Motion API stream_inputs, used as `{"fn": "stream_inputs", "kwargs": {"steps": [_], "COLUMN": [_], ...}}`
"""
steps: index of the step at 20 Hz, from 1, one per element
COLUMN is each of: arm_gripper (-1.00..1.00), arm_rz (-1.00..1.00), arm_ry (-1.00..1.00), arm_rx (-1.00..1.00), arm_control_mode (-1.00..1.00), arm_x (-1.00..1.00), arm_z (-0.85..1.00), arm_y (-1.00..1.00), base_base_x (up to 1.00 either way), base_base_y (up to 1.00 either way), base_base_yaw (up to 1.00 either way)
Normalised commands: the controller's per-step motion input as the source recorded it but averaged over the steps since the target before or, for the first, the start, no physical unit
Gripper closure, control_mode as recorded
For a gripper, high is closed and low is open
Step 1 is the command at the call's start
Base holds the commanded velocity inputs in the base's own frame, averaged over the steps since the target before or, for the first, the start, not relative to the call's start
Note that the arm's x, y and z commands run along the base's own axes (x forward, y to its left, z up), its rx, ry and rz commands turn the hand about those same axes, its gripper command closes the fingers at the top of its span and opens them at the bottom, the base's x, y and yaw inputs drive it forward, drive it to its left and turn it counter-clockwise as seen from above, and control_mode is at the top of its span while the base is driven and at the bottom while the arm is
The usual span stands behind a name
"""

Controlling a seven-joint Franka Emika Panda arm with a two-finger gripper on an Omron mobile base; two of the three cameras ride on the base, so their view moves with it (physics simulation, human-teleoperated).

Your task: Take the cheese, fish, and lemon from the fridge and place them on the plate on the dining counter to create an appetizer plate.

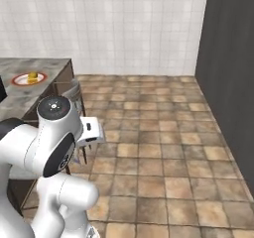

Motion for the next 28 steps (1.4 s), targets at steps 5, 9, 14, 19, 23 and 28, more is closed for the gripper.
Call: {"fn": "stream_inputs", "kwargs": {"steps": [5, 9, 14, 19, 23, 28], "arm_gripper": [1.00, 1.00, 1.00, 1.00, 1.00, 1.00], "arm_rz": [0.00, 0.00, 0.00, 0.00, 0.00, 0.00], "arm_ry": [0.00, 0.00, 0.00, 0.00, 0.00, 0.00], "arm_rx": [0.00, 0.00, 0.00, 0.00, 0.00, 0.00], "arm_control_mode": [1.00, 1.00, 1.00, 1.00, 1.00, 1.00], "arm_x": [0.00, 0.00, 0.00, 0.00, 0.00, 0.00], "arm_z": [0.00, 0.00, 0.00, 0.00, 0.00, 0.00], "arm_y": [0.00, 0.00, 0.00, 0.00, 0.00, 0.00], "base_base_x": [1.00, 1.00, 1.00, 0.93, 0.67, 0.69], "base_base_y": [-0.14, -0.34, -0.31, -0.25, 0.00, 0.00], "base_base_yaw": [0.25, 0.21, 0.22, 0.23, 0.43, 0.47]}}
